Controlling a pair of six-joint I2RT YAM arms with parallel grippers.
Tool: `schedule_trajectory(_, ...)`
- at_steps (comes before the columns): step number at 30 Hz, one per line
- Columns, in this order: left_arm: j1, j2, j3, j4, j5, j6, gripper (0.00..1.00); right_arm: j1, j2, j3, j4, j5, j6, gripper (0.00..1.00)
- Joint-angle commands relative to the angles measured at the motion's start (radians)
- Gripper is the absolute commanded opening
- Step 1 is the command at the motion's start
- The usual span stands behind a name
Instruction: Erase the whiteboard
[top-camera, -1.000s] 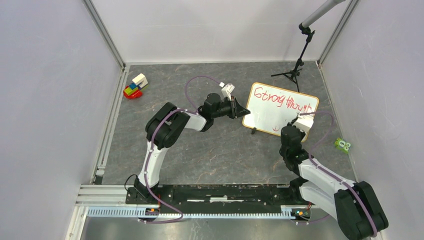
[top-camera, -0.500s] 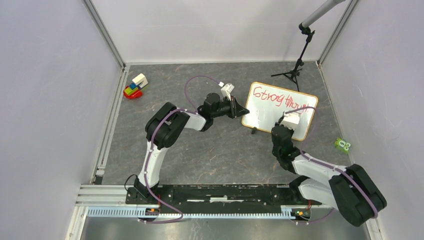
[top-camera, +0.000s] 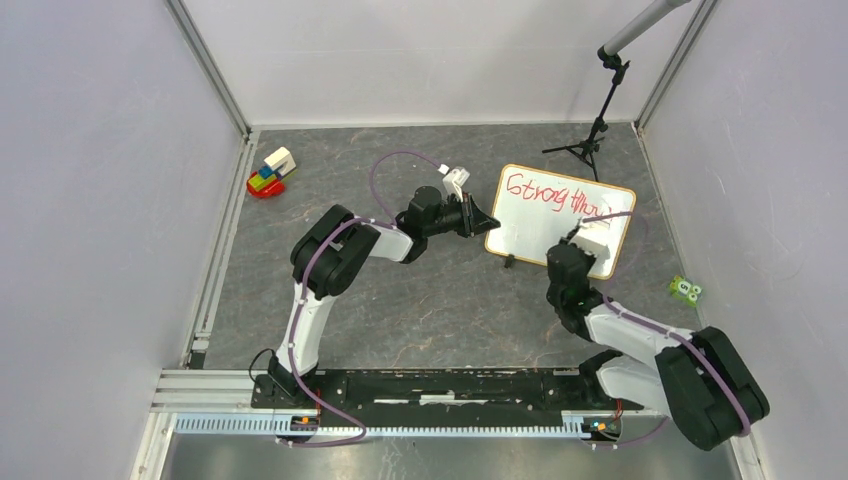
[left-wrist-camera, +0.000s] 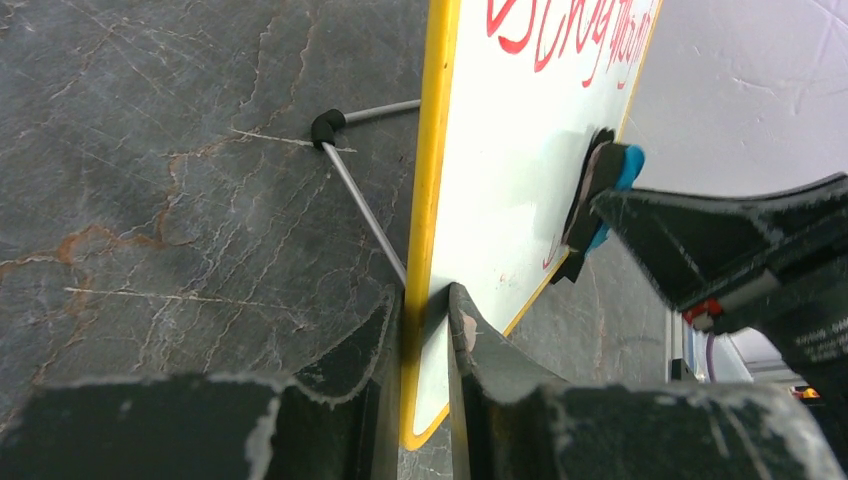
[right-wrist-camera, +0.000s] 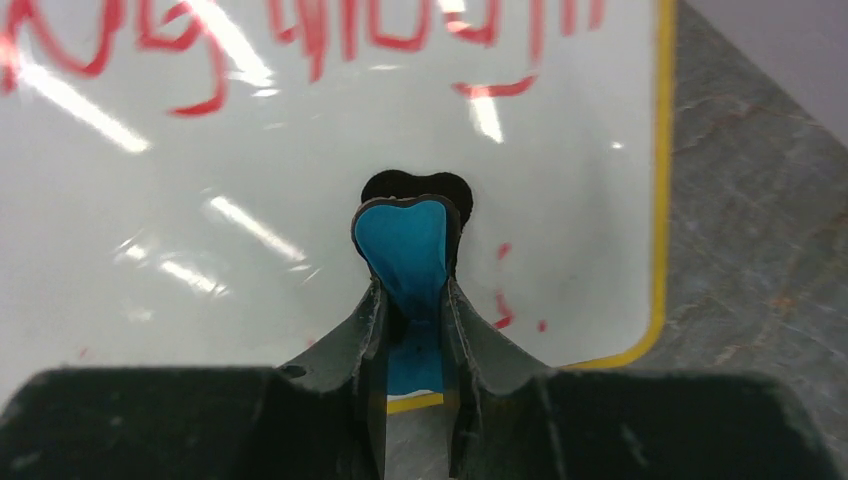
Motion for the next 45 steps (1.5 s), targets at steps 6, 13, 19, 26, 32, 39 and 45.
schedule_trajectory(6,0.002,-0.043,-0.007,-0.034,-0.057,0.06,0.02,-0.096,-0.072,-0.04,-0.005,0.068,0.009,0.0)
schedule_trajectory(13,0.001,-0.043,-0.007,-0.035,-0.058,0.063,0.02,0.075,0.05,0.04,0.046,0.065,-0.006,0.0)
schedule_trajectory(19,0.001,-0.043,-0.01,-0.034,-0.058,0.063,0.02,0.141,0.149,0.084,0.097,0.052,0.031,0.0)
schedule_trajectory(26,0.002,-0.041,-0.015,-0.033,-0.06,0.061,0.02,0.122,0.122,0.082,0.069,0.207,0.016,0.0)
schedule_trajectory(32,0.003,-0.047,-0.024,-0.033,-0.06,0.062,0.02,-0.018,0.041,0.007,0.021,0.206,0.035,0.0)
schedule_trajectory(39,0.003,-0.047,-0.021,-0.036,-0.058,0.068,0.02,0.09,0.103,0.049,0.098,0.194,-0.052,0.0)
schedule_trajectory(45,0.003,-0.049,-0.022,-0.037,-0.057,0.069,0.02,0.202,0.232,0.137,0.129,0.173,-0.006,0.0)
